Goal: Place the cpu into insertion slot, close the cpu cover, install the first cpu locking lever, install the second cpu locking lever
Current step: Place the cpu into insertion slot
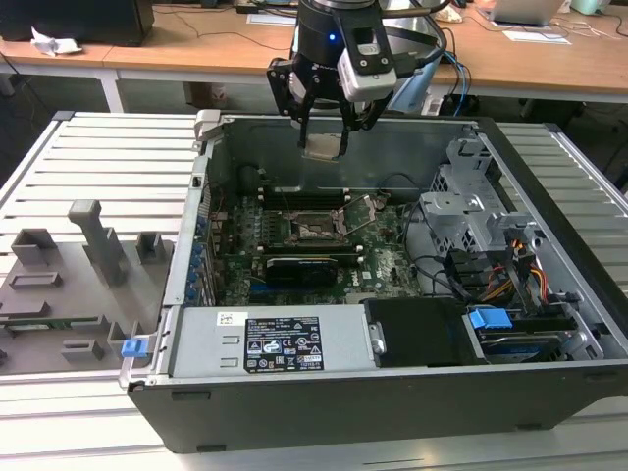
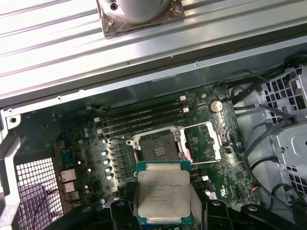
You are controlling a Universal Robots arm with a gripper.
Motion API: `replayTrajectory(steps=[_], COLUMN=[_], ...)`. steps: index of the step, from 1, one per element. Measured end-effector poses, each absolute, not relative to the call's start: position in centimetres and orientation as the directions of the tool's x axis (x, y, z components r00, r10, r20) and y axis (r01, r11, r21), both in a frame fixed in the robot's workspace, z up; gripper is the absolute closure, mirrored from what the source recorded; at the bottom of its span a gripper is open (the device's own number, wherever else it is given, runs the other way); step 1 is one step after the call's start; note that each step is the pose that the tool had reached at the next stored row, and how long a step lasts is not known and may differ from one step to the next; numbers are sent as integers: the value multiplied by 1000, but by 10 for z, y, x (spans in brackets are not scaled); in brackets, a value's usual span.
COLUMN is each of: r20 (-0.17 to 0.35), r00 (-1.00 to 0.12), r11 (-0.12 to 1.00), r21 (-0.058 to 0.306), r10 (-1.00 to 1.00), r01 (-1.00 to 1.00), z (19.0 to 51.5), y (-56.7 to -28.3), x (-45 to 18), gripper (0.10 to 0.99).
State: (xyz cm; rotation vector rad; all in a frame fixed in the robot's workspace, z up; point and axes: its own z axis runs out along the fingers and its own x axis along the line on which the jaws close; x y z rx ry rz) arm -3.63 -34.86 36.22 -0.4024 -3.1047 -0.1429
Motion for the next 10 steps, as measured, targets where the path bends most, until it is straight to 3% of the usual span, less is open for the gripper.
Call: replayTrajectory(steps=[10], r20=[19], r00=[-962], r11=[958], r21=[89], r10=[271], r01=[272], z=[362], y=[-349], x=[-36], gripper=[557])
